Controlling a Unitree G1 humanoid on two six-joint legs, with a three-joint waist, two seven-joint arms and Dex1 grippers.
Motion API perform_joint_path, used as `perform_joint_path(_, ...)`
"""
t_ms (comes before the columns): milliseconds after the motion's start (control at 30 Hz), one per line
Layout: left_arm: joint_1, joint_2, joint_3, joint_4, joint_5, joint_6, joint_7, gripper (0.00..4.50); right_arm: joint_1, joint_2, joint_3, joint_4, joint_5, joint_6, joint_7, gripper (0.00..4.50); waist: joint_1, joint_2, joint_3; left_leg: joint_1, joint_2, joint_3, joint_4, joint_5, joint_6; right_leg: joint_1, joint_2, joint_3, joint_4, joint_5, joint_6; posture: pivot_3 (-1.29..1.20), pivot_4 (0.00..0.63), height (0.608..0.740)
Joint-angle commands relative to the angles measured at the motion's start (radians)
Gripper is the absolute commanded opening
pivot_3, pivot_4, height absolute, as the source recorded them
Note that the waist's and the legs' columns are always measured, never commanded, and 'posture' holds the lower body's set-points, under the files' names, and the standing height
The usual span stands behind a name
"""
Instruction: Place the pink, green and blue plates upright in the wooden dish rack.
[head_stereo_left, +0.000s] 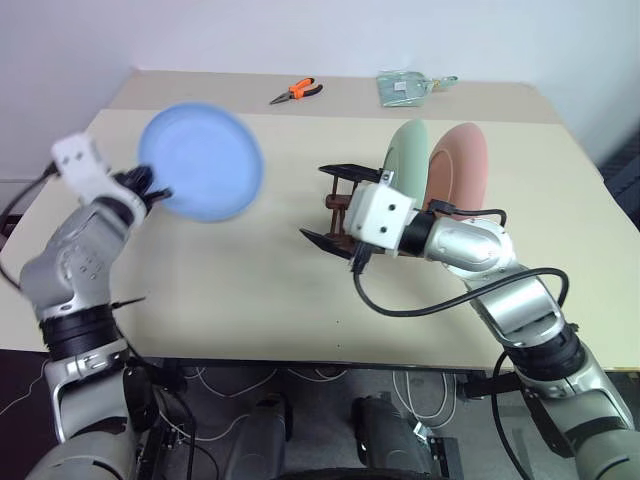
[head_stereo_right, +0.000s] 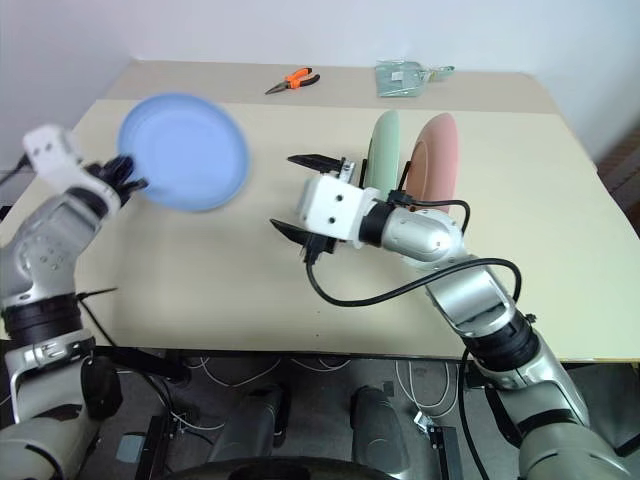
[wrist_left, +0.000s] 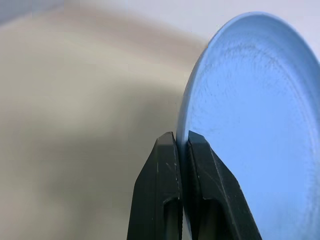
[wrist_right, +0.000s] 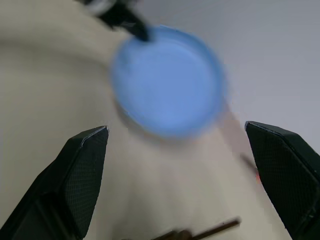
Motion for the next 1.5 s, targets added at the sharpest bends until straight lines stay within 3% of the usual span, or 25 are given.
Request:
perform_joint_path(33, -0.062, -0.021, -0.04, -0.147, -0.054, 0.084, 0.017, 0.05, -0.046, 0.016, 0.039, 0.067, -0.137, -0.117, -0.017, 4.5, -0.006, 0.0, 0.0, 0.0, 0.0, 0.0, 0.0, 0.0, 0.0, 0.0, 0.0, 0.0, 0.0, 0.0, 0.0, 0.0, 0.15, 0.732)
perform_joint_path(300, -0.106, -0.109, -0.015, -0.328, -0.213, 0.289, 0.107, 0.05, -0.156, 0.105, 0.129, 0.34, -0.425, -0.313, -0.133, 4.5, -0.027, 0.0, 0.0, 0.001, 0.001, 0.0, -0.001, 0.001, -0.001, 0.0, 0.001, 0.0, 0.002, 0.0, 0.0, 0.0, 0.15, 0.732)
perform_joint_path(400, -0.113, -0.141, 0.008, -0.363, -0.254, 0.322, 0.153, 0.0, -0.165, 0.126, 0.133, 0.393, -0.47, -0.353, -0.142, 3.61, -0.023, 0.0, 0.0, 0.001, 0.001, -0.001, -0.001, 0.001, -0.002, 0.0, 0.001, 0.0, 0.001, 0.0, 0.0, 0.0, 0.15, 0.732)
perform_joint_path(600, -0.097, -0.142, 0.029, -0.377, -0.285, 0.337, 0.184, 0.0, -0.162, 0.13, 0.113, 0.41, -0.518, -0.39, -0.142, 0.53, -0.023, 0.0, 0.0, 0.001, 0.0, -0.001, -0.001, 0.002, -0.002, 0.0, 0.001, 0.0, 0.002, 0.0, 0.0, 0.0, 0.15, 0.732)
perform_joint_path(633, -0.095, -0.146, 0.033, -0.378, -0.293, 0.328, 0.181, 0.7, -0.16, 0.13, 0.11, 0.408, -0.524, -0.394, -0.143, 0.01, -0.023, 0.0, 0.0, 0.001, 0.0, -0.001, -0.001, 0.002, -0.002, 0.0, 0.001, 0.0, 0.002, 0.0, 0.0, 0.0, 0.15, 0.732)
perform_joint_path(733, -0.104, -0.142, 0.034, -0.368, -0.267, 0.27, 0.179, 1.97, -0.153, 0.131, 0.104, 0.399, -0.546, -0.408, -0.15, 0.0, -0.022, 0.0, 0.0, 0.001, 0.0, -0.001, -0.001, 0.002, -0.002, 0.0, 0.001, 0.0, 0.001, 0.0, 0.0, 0.0, 0.15, 0.732)
perform_joint_path(833, -0.146, -0.105, 0.062, -0.302, -0.149, 0.081, 0.192, 3.48, -0.143, 0.139, 0.081, 0.388, -0.555, -0.405, -0.169, 0.0, -0.022, 0.0, 0.001, 0.001, 0.0, -0.001, -0.001, 0.002, -0.003, 0.0, 0.001, 0.0, 0.001, 0.0, 0.0, 0.0, 0.15, 0.732)
perform_joint_path(933, -0.157, -0.058, 0.1, -0.223, -0.064, -0.082, 0.185, 3.48, -0.127, 0.158, 0.033, 0.365, -0.53, -0.407, -0.208, 0.0, -0.027, 0.0, 0.001, 0.001, 0.001, -0.001, -0.001, 0.002, -0.004, -0.001, 0.002, 0.0, 0.001, 0.0, -0.001, 0.0, 0.15, 0.732)
perform_joint_path(1033, -0.03, 0.095, 0.017, -0.095, 0.185, -0.296, 0.133, 3.48, -0.082, 0.25, -0.106, 0.241, -0.285, -0.363, -0.207, 0.0, -0.028, 0.0, 0.001, 0.001, 0.001, 0.0, -0.003, 0.002, -0.004, -0.001, 0.002, 0.001, 0.001, 0.0, -0.001, 0.0, 0.15, 0.732)
perform_joint_path(1100, 0.058, 0.134, -0.032, -0.029, 0.273, -0.419, 0.089, 3.48, -0.06, 0.33, -0.183, 0.144, -0.101, -0.293, -0.193, 0.0, -0.027, 0.002, 0.001, 0.003, 0.001, 0.001, -0.006, 0.002, -0.004, -0.001, 0.002, 0.002, 0.001, 0.0, -0.001, 0.0, 0.15, 0.732)
perform_joint_path(1167, 0.143, 0.118, -0.09, 0.009, 0.308, -0.502, 0.021, 3.48, -0.038, 0.421, -0.242, 0.032, 0.135, -0.122, -0.179, 0.0, -0.021, 0.002, 0.001, 0.004, 0.001, 0.001, -0.006, 0.002, -0.004, -0.001, 0.002, 0.002, 0.001, 0.0, -0.001, 0.0, 0.15, 0.732)
perform_joint_path(1267, 0.244, 0.047, -0.193, 0.01, 0.356, -0.59, -0.037, 3.48, -0.003, 0.583, -0.331, -0.083, 0.471, 0.139, -0.301, 0.0, 0.001, 0.0, 0.0, 0.004, 0.001, -0.001, -0.005, 0.002, -0.004, 0.001, 0.002, 0.001, 0.001, 0.0, -0.001, 0.0, 0.15, 0.732)
perform_joint_path(1367, 0.299, -0.013, -0.238, -0.017, 0.358, -0.633, -0.081, 3.48, 0.033, 0.677, -0.381, -0.13, 0.628, 0.275, -0.424, 0.0, 0.007, 0.0, 0.0, 0.002, 0.001, -0.002, -0.004, 0.002, -0.004, 0.001, 0.001, 0.0, 0.0, 0.001, -0.002, 0.0, 0.15, 0.732)
perform_joint_path(1500, 0.376, -0.031, -0.322, -0.075, 0.372, -0.715, -0.198, 3.48, 0.077, 0.713, -0.405, -0.157, 0.723, 0.359, -0.535, 0.0, 0.0, 0.001, 0.001, 0.002, 0.002, -0.001, -0.006, 0.002, -0.004, -0.002, 0.0, 0.001, 0.001, 0.001, -0.004, 0.0, 0.15, 0.732)
